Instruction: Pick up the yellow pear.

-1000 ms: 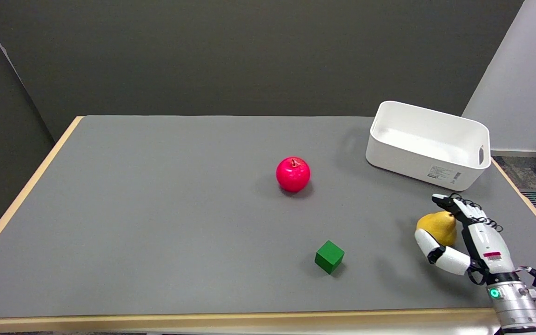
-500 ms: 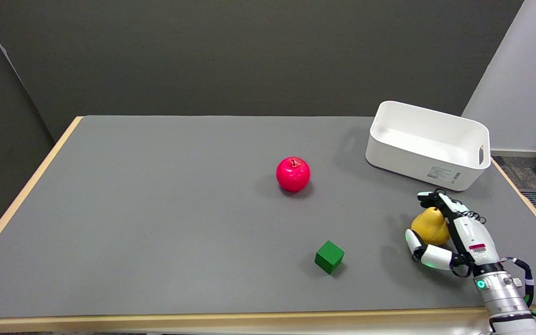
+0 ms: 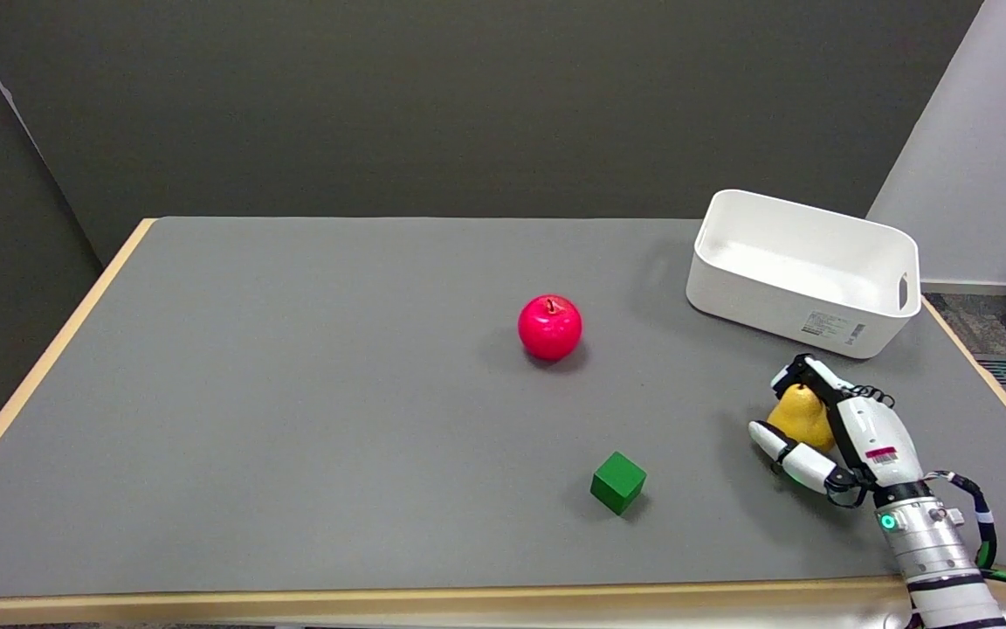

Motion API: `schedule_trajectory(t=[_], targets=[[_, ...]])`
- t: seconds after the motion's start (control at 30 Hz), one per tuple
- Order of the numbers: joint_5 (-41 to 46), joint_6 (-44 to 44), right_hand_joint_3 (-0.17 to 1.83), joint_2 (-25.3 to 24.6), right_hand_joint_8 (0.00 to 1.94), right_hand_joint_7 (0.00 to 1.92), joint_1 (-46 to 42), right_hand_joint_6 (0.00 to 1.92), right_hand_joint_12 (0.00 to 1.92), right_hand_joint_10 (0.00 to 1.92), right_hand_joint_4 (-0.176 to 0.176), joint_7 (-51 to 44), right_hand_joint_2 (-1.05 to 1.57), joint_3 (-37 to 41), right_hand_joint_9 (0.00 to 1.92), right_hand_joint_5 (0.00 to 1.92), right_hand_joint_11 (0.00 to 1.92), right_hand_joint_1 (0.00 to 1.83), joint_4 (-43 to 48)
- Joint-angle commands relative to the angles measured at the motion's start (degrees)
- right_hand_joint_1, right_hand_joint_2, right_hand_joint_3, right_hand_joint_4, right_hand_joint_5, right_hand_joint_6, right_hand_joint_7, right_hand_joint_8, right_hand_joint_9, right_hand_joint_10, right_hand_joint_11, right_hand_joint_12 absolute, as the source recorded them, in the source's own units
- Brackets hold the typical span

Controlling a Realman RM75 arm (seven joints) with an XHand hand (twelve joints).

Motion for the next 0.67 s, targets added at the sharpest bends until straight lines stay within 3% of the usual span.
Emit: schedule_trajectory(t=[0.03, 0.1, 0.2, 0.53, 0.67], targets=[[-2.4, 5.3, 0.37, 0.5, 1.52, 0.77, 3.3, 1.50, 1.92, 1.75, -0.151, -2.9, 1.10, 1.2, 0.85, 0.62, 0.46, 1.18, -0.8], [-2.8, 7.0, 0.39, 1.0, 1.62, 0.66, 3.7, 1.58, 1.92, 1.92, -0.176, -2.7, 1.13, 2.1, 0.84, 0.61, 0.32, 1.16, -0.2], [-4.4, 8.7, 0.40, 2.0, 1.65, 0.65, 4.0, 1.61, 1.92, 1.92, -0.176, -2.7, 1.13, 4.6, 0.86, 0.59, 0.27, 1.15, 1.7], [-13.5, 9.6, 0.44, 5.8, 1.67, 0.64, 4.8, 1.62, 1.92, 1.92, -0.176, -3.2, 1.13, 13.7, 0.88, 0.59, 0.33, 1.15, 14.8], [-16.0, 7.2, 0.43, 5.8, 1.68, 0.63, 8.7, 1.63, 1.92, 1.92, -0.176, -3.2, 1.13, 14.8, 0.88, 0.58, 0.33, 1.15, 15.7]])
